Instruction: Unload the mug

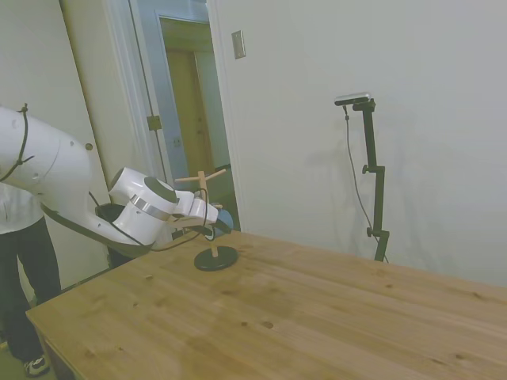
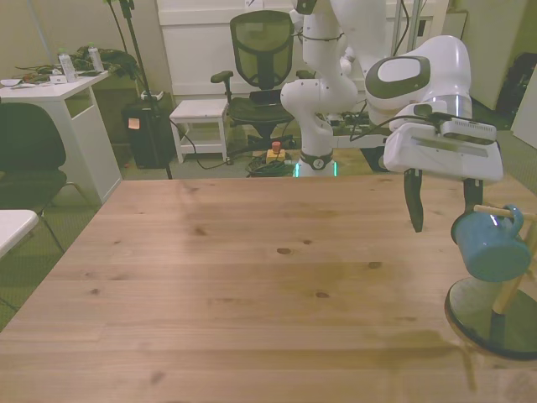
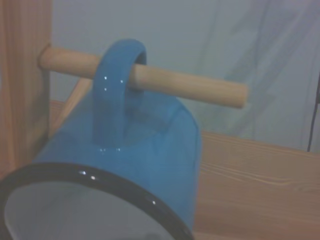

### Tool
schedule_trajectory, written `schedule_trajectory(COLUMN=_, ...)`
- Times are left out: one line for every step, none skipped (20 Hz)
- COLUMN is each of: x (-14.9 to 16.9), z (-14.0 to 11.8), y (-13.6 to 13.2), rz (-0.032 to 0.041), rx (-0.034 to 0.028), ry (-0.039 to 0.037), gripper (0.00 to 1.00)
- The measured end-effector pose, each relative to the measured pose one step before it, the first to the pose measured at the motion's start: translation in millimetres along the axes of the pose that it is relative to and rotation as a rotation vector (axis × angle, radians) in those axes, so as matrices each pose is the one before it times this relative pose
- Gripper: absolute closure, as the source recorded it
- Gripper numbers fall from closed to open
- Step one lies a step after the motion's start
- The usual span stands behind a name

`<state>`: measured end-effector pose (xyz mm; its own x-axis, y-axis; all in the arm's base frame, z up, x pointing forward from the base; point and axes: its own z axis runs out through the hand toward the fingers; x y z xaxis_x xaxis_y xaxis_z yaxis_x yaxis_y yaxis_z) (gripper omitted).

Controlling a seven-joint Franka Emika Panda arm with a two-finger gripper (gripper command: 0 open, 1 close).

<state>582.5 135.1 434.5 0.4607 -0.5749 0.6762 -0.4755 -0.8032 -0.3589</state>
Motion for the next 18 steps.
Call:
schedule_trajectory(x=0.96, z=1.53, y=-1.93, rz=0.00132, rx=0.00266, ry=0.00030, gripper=0.00)
schedule_trajectory(x=1.21, z=1.44, y=-1.43, rz=0.00173, rx=0.00200, ry=0.00072, gripper=0.00)
schedule_trajectory(x=1.73, z=1.21, y=-1.63, rz=0.00211, rx=0.00253, ry=0.00165, gripper=0.00)
schedule_trajectory(x=1.74, z=0.79, y=-1.52, rz=0.00193, rx=0.00252, ry=0.00201, gripper=0.00)
schedule_trajectory(x=1.41, z=0.93, y=-1.51, rz=0.00166, rx=0.00242, ry=0.00144, gripper=0.00)
schedule_trajectory(x=0.97, z=0.80, y=-1.85, rz=0.00098, rx=0.00292, ry=0.00097, gripper=0.00)
schedule_trajectory(x=0.17, z=0.84, y=-1.95, rz=-0.00004, rx=0.00300, ry=-0.00004, gripper=0.00)
schedule_trajectory(x=-0.42, z=0.85, y=-2.01, rz=-0.00072, rx=0.00294, ry=-0.00081, gripper=0.00)
schedule_trajectory(x=-0.48, z=0.68, y=-1.91, rz=-0.00123, rx=0.00276, ry=-0.00056, gripper=0.00)
schedule_trajectory(x=-0.26, z=0.98, y=-2.07, rz=-0.00228, rx=0.00298, ry=0.00022, gripper=0.00)
schedule_trajectory(x=-0.14, z=1.03, y=-1.70, rz=-0.00300, rx=0.00222, ry=0.00082, gripper=0.00)
schedule_trajectory(x=0.08, z=1.47, y=-0.99, rz=-0.00239, rx=0.00081, ry=0.00079, gripper=0.00)
schedule_trajectory(x=0.62, z=1.38, y=-0.61, rz=-0.00166, rx=0.00016, ry=0.00160, gripper=0.00)
schedule_trajectory(x=1.09, z=1.15, y=-0.29, rz=0.00004, rx=-0.00003, ry=0.00176, gripper=0.00)
schedule_trajectory(x=1.26, z=1.23, y=-0.05, rz=0.00120, rx=-0.00018, ry=0.00145, gripper=0.00)
schedule_trajectory(x=1.07, z=1.12, y=-0.02, rz=0.00149, rx=-0.00031, ry=0.00103, gripper=1.00)
schedule_trajectory(x=0.88, z=1.10, y=0.19, rz=0.00135, rx=-0.00064, ry=0.00066, gripper=1.00)
schedule_trajectory(x=0.67, z=0.92, y=0.43, rz=0.00110, rx=-0.00103, ry=0.00048, gripper=1.00)
